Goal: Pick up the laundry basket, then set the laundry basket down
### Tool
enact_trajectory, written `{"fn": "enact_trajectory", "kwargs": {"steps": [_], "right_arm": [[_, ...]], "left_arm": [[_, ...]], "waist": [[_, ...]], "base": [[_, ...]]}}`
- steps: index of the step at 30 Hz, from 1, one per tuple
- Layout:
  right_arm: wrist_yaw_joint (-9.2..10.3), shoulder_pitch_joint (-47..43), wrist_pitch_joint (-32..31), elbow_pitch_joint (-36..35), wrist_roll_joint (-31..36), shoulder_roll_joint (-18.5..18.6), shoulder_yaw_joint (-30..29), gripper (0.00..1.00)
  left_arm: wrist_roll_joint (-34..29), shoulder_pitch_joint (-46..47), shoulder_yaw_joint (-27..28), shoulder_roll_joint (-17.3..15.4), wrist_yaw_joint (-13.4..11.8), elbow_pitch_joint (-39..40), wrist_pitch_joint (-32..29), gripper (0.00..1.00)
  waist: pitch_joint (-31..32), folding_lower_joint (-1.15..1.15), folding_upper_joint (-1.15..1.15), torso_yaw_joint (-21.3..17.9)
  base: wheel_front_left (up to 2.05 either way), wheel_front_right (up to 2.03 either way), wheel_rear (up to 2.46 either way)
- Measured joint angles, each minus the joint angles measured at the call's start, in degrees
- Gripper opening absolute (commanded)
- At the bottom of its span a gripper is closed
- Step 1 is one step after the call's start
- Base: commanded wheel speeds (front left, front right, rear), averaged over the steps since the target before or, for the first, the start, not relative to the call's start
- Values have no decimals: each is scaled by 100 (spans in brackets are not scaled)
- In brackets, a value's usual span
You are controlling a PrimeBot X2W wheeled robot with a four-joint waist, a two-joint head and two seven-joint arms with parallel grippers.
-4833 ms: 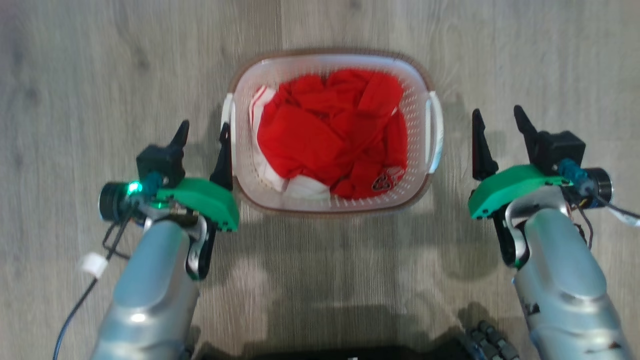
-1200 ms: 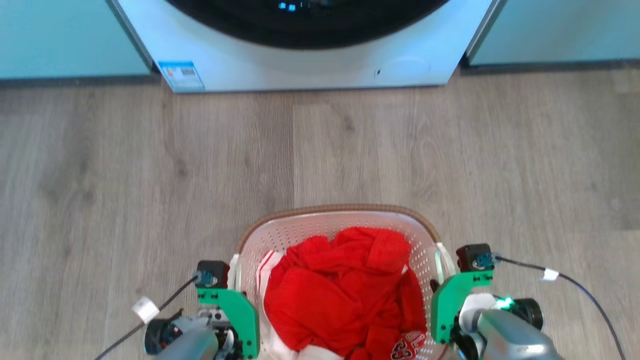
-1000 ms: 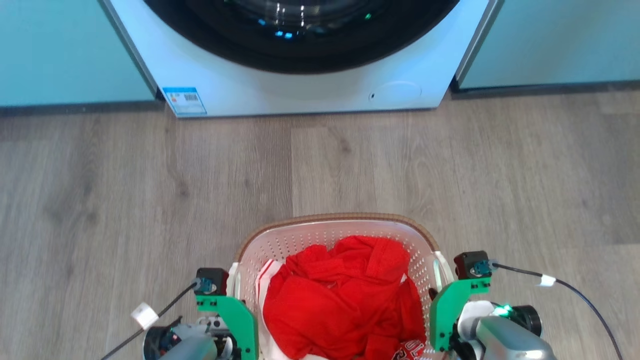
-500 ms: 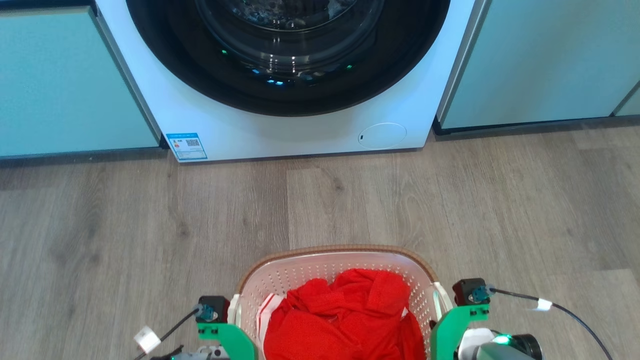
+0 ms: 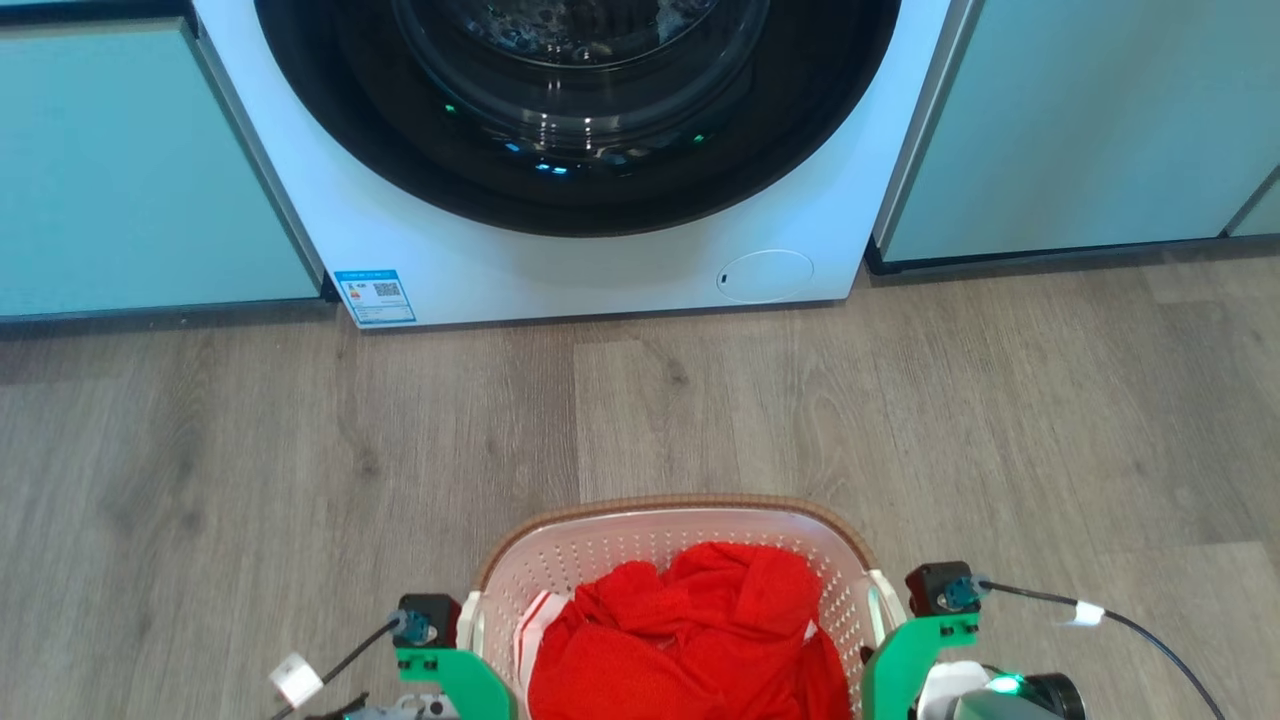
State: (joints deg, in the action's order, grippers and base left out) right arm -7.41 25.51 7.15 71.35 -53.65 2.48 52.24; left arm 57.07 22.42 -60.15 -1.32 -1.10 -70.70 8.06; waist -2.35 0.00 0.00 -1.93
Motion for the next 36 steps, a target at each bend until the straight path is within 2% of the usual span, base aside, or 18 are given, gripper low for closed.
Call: {"fn": "enact_trajectory", "kwargs": {"steps": [26, 36], "right_arm": [[0, 139, 105, 55, -355, 1, 426, 0], [0, 403, 192, 103, -449, 1, 534, 0]], "left_arm": [[271, 90, -234, -8, -66, 13, -24, 0], [342, 310, -290, -8, -127, 25, 18, 0]], "waist": [[-96, 0, 0, -26], [-390, 0, 0, -25]], "base": [[0, 0, 0], [0, 0, 0]]}}
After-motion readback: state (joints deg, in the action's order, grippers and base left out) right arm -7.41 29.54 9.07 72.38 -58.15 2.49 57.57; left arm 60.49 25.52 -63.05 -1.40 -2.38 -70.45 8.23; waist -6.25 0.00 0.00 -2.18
